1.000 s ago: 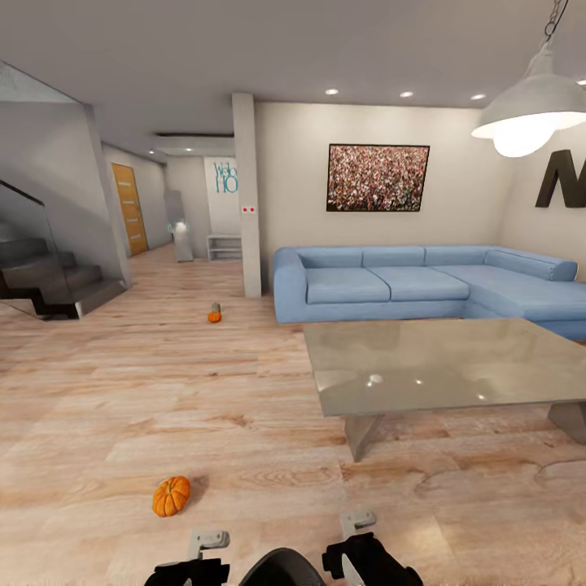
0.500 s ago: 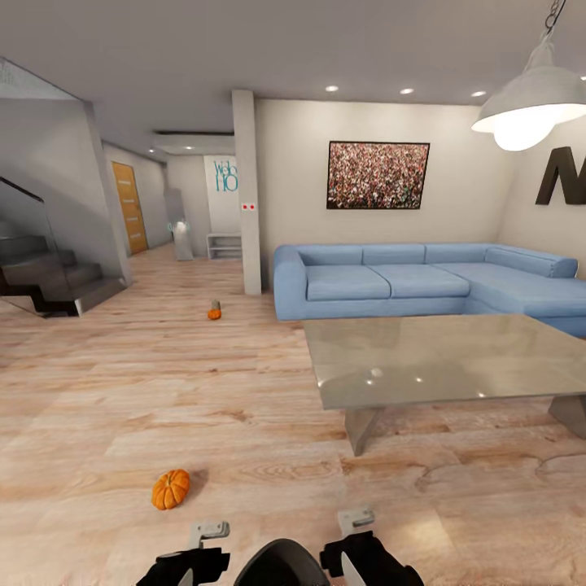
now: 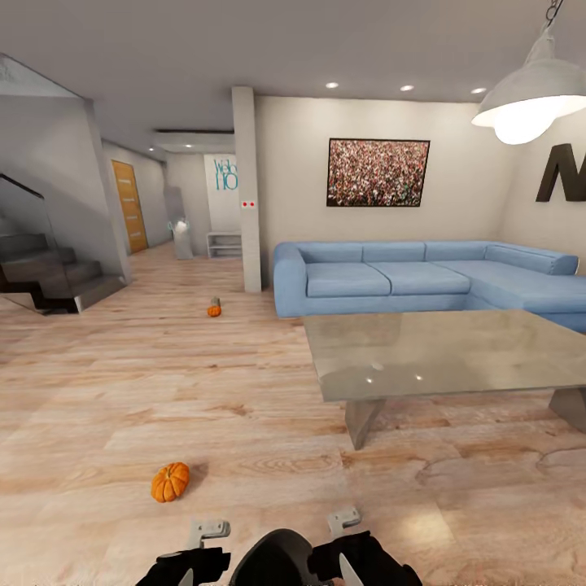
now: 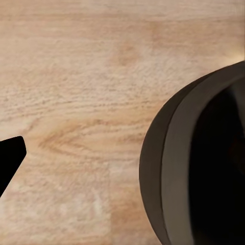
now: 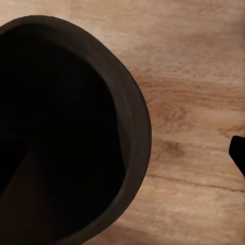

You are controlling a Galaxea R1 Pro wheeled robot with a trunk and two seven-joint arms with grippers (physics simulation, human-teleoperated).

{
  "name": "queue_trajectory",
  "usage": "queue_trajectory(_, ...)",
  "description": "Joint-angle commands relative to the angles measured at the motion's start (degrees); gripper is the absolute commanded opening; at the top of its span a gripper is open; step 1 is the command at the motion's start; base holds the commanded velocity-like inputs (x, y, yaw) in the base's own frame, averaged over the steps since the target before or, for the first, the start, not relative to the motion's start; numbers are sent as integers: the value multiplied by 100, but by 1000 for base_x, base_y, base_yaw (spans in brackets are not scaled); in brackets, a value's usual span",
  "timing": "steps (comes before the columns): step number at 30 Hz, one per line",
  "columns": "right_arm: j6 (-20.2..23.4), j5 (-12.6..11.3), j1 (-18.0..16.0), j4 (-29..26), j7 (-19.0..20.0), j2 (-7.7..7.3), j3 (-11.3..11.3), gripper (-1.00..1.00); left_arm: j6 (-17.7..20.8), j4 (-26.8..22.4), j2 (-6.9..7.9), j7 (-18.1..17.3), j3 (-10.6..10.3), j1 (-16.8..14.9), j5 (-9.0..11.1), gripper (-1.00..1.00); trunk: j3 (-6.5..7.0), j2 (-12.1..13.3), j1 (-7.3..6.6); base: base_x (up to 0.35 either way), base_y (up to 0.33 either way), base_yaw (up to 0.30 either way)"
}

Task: Place each of the two pumpkins and all three candles from the living room inside a cabinet in the living room (use any cabinet), then make sure every cabinet is closed, and position the cauldron so it is next to a table in the living room.

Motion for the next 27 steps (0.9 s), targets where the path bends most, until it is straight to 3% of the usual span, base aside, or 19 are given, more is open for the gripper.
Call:
queue_trajectory(1,21,-54,-3,-6,-77,0,12,100,26,-11,3,34,-40,-2,61,100,-25,-44,21,0,0,0)
queue_trajectory(9,6,-55,-3,-1,-321,0,18,100,-83,-11,2,35,-40,-2,56,100,-168,-365,197,0,0,0)
queue_trajectory(27,-10,-58,-3,17,-346,0,18,100,-160,-4,-13,43,-40,-2,30,100,-455,-1007,549,0,0,0)
